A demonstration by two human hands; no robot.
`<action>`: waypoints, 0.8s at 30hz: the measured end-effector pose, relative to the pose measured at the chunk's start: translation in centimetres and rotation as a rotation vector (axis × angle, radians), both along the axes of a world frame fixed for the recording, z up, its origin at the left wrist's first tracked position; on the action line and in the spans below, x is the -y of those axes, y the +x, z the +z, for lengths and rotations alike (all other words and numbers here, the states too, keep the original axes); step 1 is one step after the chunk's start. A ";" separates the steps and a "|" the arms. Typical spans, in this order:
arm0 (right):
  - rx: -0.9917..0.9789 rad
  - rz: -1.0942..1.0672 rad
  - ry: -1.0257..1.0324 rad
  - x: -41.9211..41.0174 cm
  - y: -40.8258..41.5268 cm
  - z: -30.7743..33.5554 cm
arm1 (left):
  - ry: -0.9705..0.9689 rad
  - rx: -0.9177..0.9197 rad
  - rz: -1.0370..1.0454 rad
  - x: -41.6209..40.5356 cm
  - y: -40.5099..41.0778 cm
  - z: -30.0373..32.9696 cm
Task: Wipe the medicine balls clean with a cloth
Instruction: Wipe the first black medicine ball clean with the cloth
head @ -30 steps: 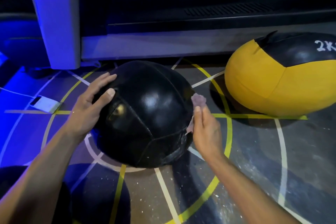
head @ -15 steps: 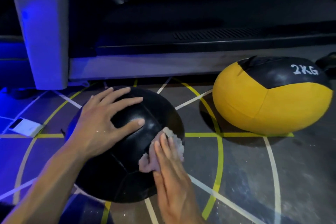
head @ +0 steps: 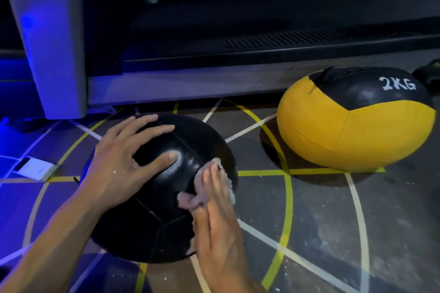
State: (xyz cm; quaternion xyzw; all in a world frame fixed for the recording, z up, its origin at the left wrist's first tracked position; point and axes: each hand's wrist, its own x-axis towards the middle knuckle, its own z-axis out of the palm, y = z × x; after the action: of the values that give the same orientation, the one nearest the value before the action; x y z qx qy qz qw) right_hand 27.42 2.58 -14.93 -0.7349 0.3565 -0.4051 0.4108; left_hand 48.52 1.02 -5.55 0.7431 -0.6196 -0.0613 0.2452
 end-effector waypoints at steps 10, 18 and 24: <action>0.067 -0.228 0.514 7.9 -0.9 -0.6 | -0.001 -0.024 0.050 -0.1 0.0 0.3; 0.257 -0.506 0.826 12.0 -4.0 -3.1 | -0.033 -0.097 0.031 -1.9 2.4 0.1; 0.214 -0.244 0.500 5.9 0.4 0.6 | -0.033 -0.103 0.026 -1.5 2.9 -0.4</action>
State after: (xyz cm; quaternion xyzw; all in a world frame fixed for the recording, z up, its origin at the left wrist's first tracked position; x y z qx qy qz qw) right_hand 27.83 -3.36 -14.29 -0.5158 0.4857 -0.4261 0.5626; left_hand 51.39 2.57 -5.91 0.7428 -0.5974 -0.0862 0.2898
